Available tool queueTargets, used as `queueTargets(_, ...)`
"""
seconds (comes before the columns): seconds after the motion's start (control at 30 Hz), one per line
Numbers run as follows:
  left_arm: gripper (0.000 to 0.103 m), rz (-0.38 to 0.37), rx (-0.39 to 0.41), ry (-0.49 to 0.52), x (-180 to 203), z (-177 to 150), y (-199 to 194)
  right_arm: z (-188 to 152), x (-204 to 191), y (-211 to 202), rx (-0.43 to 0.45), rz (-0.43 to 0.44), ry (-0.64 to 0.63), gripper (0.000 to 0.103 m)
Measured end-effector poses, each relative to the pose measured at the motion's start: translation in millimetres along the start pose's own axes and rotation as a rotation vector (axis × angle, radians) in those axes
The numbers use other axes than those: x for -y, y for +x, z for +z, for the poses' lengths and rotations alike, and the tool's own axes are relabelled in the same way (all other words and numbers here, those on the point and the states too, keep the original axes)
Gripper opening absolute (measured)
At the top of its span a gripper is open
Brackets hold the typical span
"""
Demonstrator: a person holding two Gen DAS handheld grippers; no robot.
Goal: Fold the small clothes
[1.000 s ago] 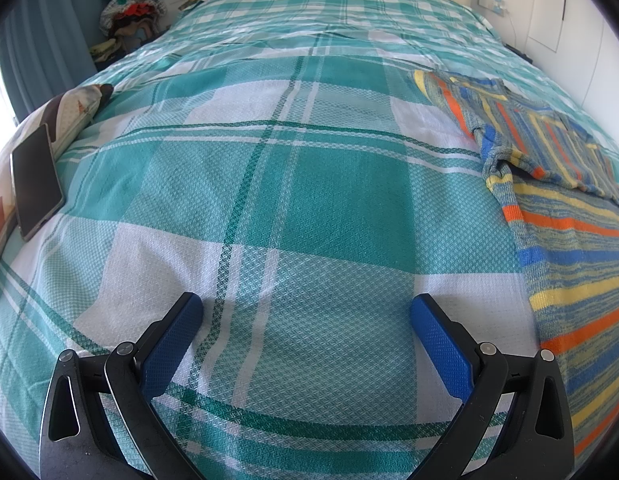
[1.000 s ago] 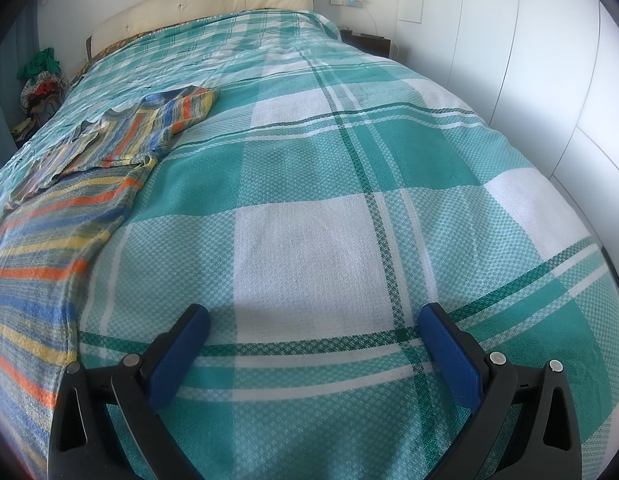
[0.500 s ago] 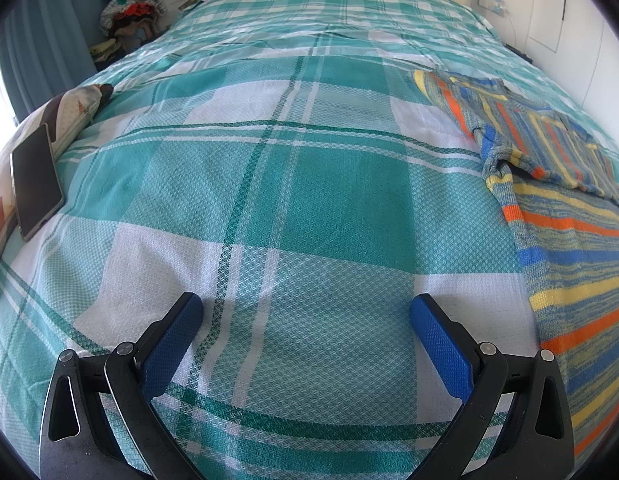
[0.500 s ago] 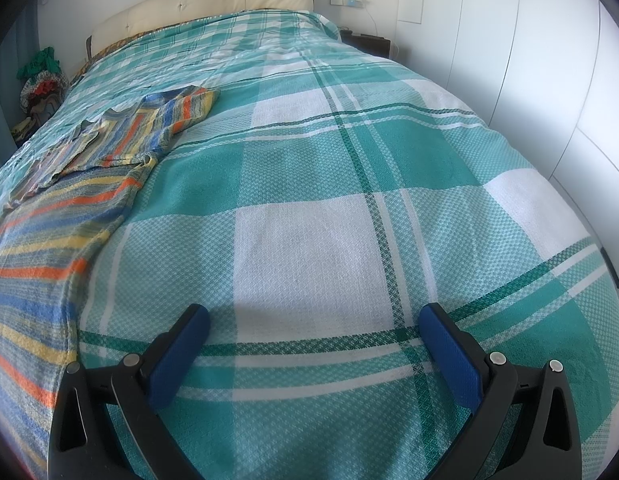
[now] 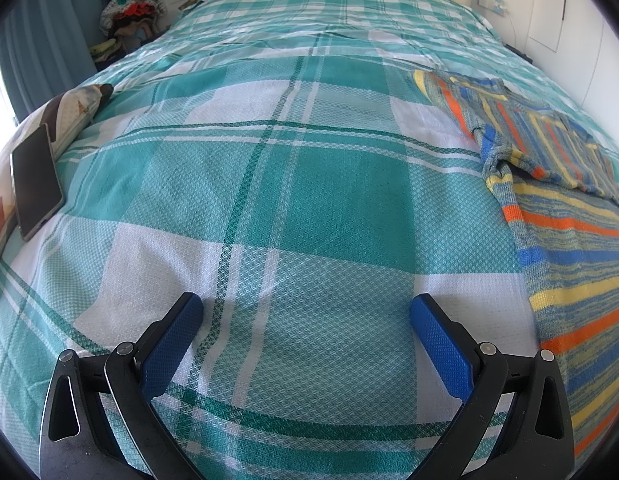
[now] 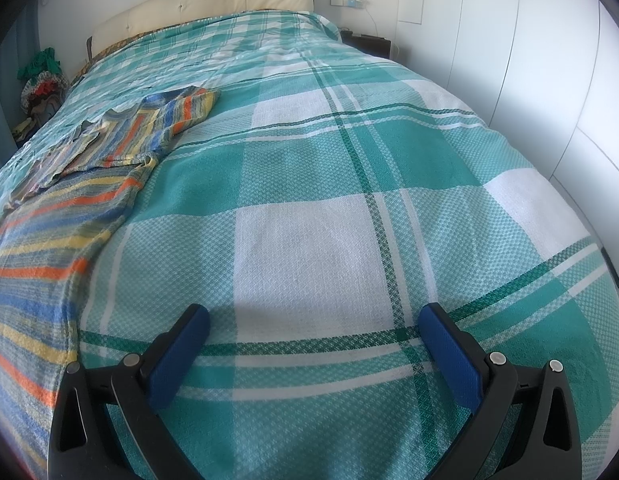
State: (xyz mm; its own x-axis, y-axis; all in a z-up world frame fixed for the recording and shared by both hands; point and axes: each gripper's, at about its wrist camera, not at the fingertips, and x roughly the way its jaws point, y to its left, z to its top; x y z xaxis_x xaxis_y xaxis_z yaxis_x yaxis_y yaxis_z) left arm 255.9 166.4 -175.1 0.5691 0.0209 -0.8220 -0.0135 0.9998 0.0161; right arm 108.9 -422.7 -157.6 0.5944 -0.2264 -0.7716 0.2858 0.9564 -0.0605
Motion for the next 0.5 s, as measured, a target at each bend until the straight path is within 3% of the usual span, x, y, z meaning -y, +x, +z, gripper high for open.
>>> queueTargets(0.5, 0.103, 0.0, 0.0, 0.0, 0.0, 0.0, 0.0, -0.1, 0.0, 0.5, 0.0, -0.002, -0.003, 0.103)
